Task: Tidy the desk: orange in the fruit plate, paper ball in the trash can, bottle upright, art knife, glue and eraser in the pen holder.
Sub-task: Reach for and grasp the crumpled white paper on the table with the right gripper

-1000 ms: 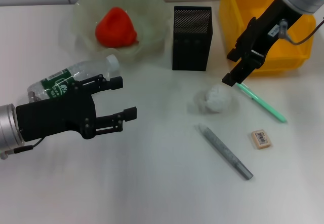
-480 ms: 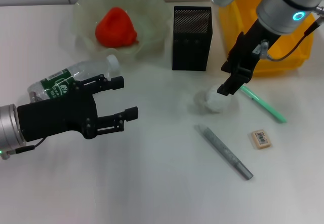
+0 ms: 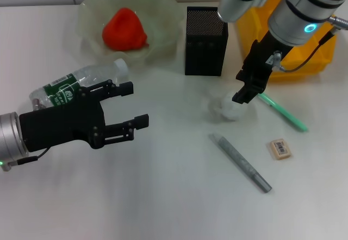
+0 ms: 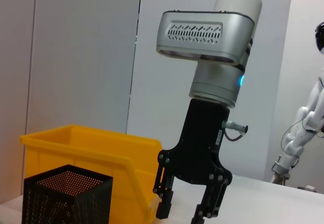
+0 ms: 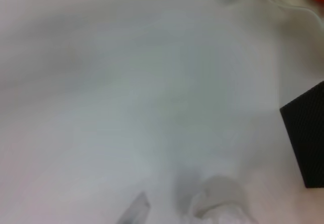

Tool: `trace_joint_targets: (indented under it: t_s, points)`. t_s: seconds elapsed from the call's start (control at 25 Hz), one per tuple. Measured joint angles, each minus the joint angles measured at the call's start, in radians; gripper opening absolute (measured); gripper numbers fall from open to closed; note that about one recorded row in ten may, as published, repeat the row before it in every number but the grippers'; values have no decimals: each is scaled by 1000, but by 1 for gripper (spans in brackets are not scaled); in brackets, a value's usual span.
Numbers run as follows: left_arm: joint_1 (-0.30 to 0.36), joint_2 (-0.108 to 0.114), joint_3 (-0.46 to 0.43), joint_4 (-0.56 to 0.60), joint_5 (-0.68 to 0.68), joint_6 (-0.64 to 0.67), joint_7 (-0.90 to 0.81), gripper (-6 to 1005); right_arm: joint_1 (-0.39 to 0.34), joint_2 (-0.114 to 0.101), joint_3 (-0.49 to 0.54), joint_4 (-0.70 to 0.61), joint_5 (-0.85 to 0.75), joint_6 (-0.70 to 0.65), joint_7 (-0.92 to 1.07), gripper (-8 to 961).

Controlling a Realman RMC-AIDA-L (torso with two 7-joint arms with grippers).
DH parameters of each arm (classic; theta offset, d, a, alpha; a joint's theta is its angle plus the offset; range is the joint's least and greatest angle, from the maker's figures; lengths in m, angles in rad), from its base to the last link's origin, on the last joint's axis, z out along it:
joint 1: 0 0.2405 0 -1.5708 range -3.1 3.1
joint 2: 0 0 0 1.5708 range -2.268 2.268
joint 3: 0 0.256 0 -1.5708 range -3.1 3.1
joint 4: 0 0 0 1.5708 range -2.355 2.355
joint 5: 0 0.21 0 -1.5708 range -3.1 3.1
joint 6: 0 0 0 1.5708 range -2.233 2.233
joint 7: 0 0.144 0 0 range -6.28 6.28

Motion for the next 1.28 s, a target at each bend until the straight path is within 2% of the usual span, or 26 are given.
trace_joint_targets:
  t_s: [0.36,0.8,1.28]
  points:
    - [-2,1,-1,1,0,-5,-7,793,-7,1,-31,6,5,23,10,700]
    - [-10,5,-2,1,-2,-9,-12,793,-15,0,-56,23,10,59,11,810]
    - [-14,8,-2,1,0,-9,-12,793,-15,1,-84,65,46,94,4,798]
